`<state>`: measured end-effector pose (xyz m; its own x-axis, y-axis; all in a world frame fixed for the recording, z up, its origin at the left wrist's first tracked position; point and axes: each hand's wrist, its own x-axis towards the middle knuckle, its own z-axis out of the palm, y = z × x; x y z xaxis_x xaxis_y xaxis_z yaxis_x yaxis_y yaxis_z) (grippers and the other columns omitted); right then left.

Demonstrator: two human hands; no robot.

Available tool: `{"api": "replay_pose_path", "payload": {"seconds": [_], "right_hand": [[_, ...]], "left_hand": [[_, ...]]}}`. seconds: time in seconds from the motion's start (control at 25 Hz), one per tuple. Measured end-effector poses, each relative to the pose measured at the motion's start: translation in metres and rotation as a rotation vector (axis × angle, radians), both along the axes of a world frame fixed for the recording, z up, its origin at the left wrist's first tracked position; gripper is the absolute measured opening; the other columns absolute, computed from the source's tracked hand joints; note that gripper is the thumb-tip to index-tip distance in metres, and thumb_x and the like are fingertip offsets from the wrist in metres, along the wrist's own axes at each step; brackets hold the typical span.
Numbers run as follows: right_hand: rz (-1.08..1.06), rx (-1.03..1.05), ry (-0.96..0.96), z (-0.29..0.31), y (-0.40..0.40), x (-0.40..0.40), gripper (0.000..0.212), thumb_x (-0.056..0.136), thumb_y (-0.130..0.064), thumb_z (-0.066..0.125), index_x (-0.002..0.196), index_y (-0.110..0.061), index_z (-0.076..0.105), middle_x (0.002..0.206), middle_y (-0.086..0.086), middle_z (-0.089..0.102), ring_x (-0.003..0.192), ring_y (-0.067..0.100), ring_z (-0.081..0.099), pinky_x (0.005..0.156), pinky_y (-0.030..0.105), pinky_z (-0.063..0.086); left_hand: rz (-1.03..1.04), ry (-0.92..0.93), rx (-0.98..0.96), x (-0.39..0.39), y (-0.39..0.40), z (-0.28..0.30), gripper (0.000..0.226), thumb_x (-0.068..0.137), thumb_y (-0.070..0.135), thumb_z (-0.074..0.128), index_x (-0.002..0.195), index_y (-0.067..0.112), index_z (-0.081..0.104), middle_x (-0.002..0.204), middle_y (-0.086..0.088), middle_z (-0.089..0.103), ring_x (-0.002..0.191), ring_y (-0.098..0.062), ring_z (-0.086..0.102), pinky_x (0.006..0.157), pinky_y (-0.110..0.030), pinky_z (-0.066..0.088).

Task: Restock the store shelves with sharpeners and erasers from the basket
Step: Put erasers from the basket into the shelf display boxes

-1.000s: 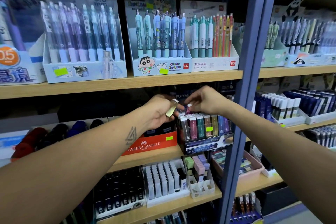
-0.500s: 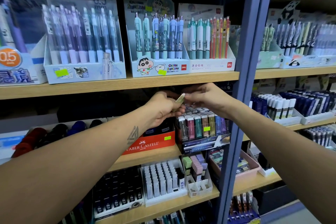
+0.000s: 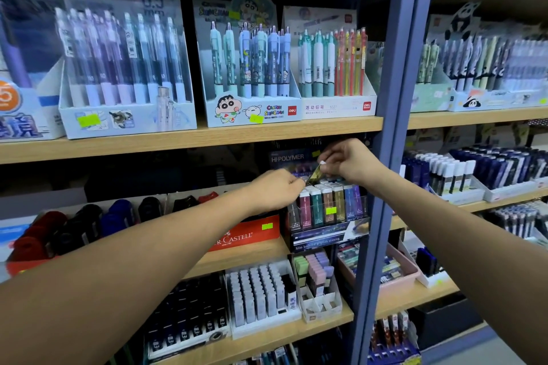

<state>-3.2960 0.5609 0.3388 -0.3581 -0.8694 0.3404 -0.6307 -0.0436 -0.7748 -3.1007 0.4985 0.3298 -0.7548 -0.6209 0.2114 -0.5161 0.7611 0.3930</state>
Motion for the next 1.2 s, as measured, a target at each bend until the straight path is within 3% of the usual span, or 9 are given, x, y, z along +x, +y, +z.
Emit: {"api": "replay_pose_path", "payload": {"seconds": [0.12,0.28,0.44,0.6,0.72,0.8,0.92,1.04,1.2], "right_hand": [[0.020,0.057,0.175,-0.001,-0.007,0.003,0.017,0.083,0.001,0.076,0.081,-0.015,0.071,0.074,0.007,0.073,0.073,0.017,0.072,0.079,0.034,0.060],[0.082,0.065,0.132,0.004,-0.010,0.008,0.013,0.082,0.000,0.077,0.083,-0.012,0.074,0.077,0.009,0.074,0.073,0.016,0.071,0.079,0.031,0.059],[0.116,0.097,0.338,0.003,-0.016,0.012,0.015,0.080,-0.005,0.081,0.079,-0.018,0.075,0.071,-0.003,0.073,0.072,0.010,0.069,0.072,0.024,0.055],[0.137,0.124,0.481,0.002,-0.016,0.021,0.010,0.088,-0.014,0.075,0.096,-0.019,0.079,0.076,-0.015,0.068,0.070,-0.001,0.059,0.065,0.013,0.043],[0.129,0.105,0.393,0.004,-0.012,0.024,0.020,0.097,-0.011,0.061,0.105,-0.021,0.077,0.066,-0.012,0.066,0.053,0.008,0.051,0.051,0.018,0.042],[0.102,0.050,0.372,0.004,-0.005,0.031,0.021,0.096,-0.008,0.060,0.103,-0.018,0.077,0.061,-0.013,0.063,0.048,0.004,0.051,0.048,0.015,0.040],[0.127,-0.032,0.413,0.004,0.009,0.066,0.018,0.093,-0.011,0.064,0.101,-0.018,0.078,0.080,-0.008,0.072,0.068,0.000,0.064,0.058,0.010,0.045],[0.211,-0.078,0.452,-0.007,0.018,0.115,0.018,0.089,-0.014,0.067,0.100,-0.022,0.079,0.092,-0.002,0.077,0.088,0.014,0.068,0.081,0.026,0.052],[0.276,-0.055,0.433,-0.045,0.029,0.184,0.019,0.088,-0.012,0.067,0.101,-0.020,0.080,0.099,-0.005,0.077,0.093,0.007,0.066,0.084,0.022,0.046]], "left_hand": [[0.038,0.014,0.025,-0.002,-0.010,-0.002,0.045,0.098,0.037,0.043,0.060,0.015,0.039,0.055,-0.003,0.036,0.054,-0.020,0.034,0.054,-0.031,0.024],[0.034,0.030,0.148,-0.002,-0.015,0.002,0.040,0.074,0.057,0.033,0.079,0.026,0.058,0.081,0.001,0.057,0.077,-0.017,0.051,0.072,-0.032,0.038],[0.040,0.109,0.231,-0.001,-0.010,0.007,0.044,0.101,0.029,0.036,0.105,0.012,0.077,0.113,-0.003,0.071,0.104,-0.016,0.062,0.088,-0.023,0.044],[0.047,0.180,0.259,0.000,-0.009,0.006,0.044,0.102,0.024,0.036,0.110,0.009,0.076,0.115,-0.002,0.070,0.104,-0.014,0.061,0.077,-0.010,0.039],[0.087,0.302,0.243,0.010,-0.010,0.008,0.044,0.102,0.024,0.035,0.108,0.009,0.076,0.107,-0.001,0.070,0.091,-0.012,0.061,0.076,-0.015,0.043],[0.120,0.375,0.245,0.021,-0.008,0.008,0.044,0.098,0.028,0.037,0.101,0.010,0.077,0.100,-0.005,0.073,0.092,-0.019,0.065,0.086,-0.025,0.050],[0.161,0.355,0.133,0.050,0.003,0.003,0.035,0.094,0.025,0.045,0.092,0.007,0.074,0.094,-0.014,0.074,0.093,-0.030,0.067,0.083,-0.036,0.052],[0.167,0.300,0.014,0.090,0.022,-0.010,0.016,0.089,0.012,0.057,0.096,0.013,0.071,0.091,-0.007,0.072,0.084,-0.022,0.065,0.067,-0.030,0.048],[0.251,0.252,-0.059,0.148,0.050,-0.040,0.015,0.086,0.010,0.060,0.096,0.014,0.069,0.088,0.000,0.064,0.085,-0.016,0.059,0.068,-0.024,0.038]]}}
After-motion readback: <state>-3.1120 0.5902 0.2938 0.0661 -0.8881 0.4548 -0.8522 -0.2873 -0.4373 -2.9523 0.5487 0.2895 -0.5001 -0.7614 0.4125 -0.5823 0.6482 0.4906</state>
